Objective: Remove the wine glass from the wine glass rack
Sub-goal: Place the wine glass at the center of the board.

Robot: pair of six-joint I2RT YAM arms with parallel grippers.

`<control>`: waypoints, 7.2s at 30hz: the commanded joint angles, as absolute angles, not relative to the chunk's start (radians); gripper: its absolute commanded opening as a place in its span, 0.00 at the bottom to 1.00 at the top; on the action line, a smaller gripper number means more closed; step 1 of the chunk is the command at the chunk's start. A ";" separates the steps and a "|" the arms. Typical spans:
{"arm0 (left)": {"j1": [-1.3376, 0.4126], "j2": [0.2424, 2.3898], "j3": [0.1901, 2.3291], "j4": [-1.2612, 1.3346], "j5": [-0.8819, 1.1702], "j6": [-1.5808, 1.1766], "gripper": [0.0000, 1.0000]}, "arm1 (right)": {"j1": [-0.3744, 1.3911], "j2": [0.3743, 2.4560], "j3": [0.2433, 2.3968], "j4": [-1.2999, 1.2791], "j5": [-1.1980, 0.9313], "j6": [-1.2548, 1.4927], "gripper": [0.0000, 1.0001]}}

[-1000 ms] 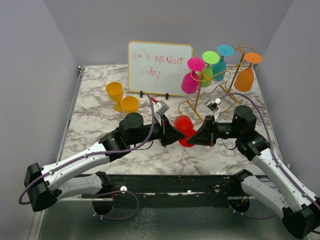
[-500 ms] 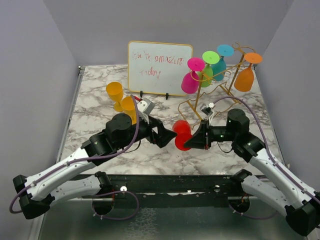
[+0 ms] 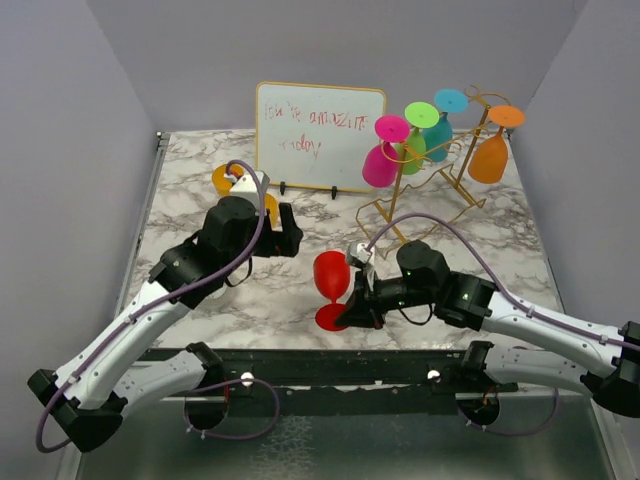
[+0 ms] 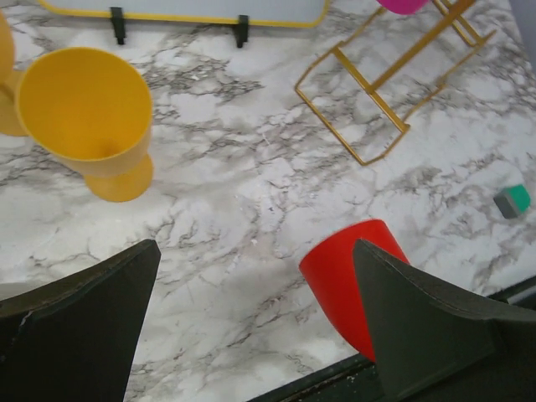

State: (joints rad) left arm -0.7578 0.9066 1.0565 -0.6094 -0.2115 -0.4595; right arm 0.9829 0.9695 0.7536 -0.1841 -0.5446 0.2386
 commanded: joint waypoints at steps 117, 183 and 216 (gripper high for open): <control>-0.600 1.162 1.193 -0.612 1.026 -0.005 0.00 | 1.130 0.563 0.543 -0.227 -0.243 -0.761 0.50; -0.492 1.934 1.874 -0.762 -0.220 -0.170 0.00 | 1.129 0.380 0.761 -0.651 0.756 0.936 1.00; -0.437 1.935 1.717 -0.632 -0.226 -0.274 0.09 | 1.129 0.364 0.792 -0.795 0.837 0.844 1.00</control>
